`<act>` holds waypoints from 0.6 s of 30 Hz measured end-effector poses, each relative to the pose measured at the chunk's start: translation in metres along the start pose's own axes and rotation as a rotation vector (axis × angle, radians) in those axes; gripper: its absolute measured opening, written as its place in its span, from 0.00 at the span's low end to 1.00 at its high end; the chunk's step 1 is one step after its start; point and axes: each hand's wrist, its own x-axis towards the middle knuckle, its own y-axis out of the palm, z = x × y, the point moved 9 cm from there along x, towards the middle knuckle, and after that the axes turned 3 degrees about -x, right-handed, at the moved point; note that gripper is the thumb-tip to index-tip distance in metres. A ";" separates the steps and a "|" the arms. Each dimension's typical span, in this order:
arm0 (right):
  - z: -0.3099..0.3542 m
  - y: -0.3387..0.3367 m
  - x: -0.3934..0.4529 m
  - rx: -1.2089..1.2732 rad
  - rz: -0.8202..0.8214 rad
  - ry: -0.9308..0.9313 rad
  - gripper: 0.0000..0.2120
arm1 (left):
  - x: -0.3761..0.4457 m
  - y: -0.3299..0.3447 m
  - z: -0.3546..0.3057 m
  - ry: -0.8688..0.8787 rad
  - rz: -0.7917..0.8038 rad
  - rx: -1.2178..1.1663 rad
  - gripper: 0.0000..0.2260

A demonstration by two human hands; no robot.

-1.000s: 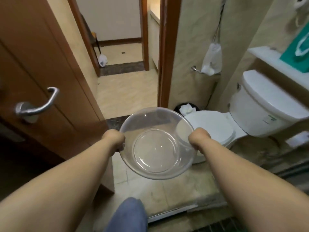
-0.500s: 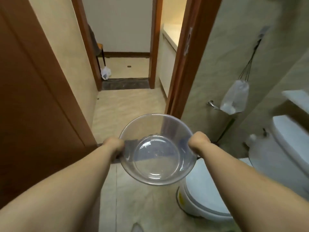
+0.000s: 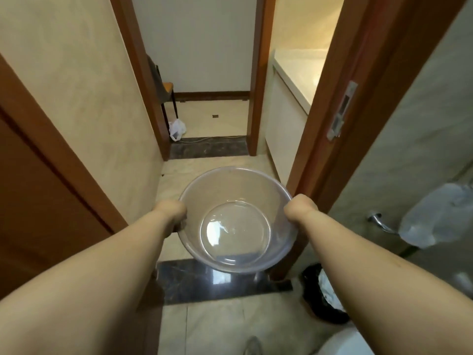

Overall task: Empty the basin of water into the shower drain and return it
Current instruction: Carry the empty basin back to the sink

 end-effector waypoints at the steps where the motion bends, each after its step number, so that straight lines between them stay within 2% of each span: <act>1: 0.020 -0.006 0.024 0.008 0.022 -0.029 0.18 | 0.020 0.002 -0.014 -0.008 -0.015 -0.037 0.09; 5: 0.077 -0.030 0.087 -0.083 0.036 -0.087 0.18 | 0.069 0.002 -0.073 0.021 -0.058 -0.128 0.10; 9: 0.129 -0.049 0.151 -0.134 0.028 -0.101 0.17 | 0.135 0.004 -0.125 0.026 -0.068 -0.080 0.06; 12: 0.165 -0.057 0.198 -0.058 0.034 -0.082 0.15 | 0.194 0.008 -0.166 0.025 -0.074 -0.070 0.12; 15: 0.192 -0.077 0.264 0.039 -0.050 -0.030 0.07 | 0.261 0.028 -0.226 0.048 -0.021 -0.014 0.13; 18: 0.215 -0.106 0.318 0.097 -0.107 0.047 0.12 | 0.308 0.047 -0.303 0.087 0.036 0.061 0.11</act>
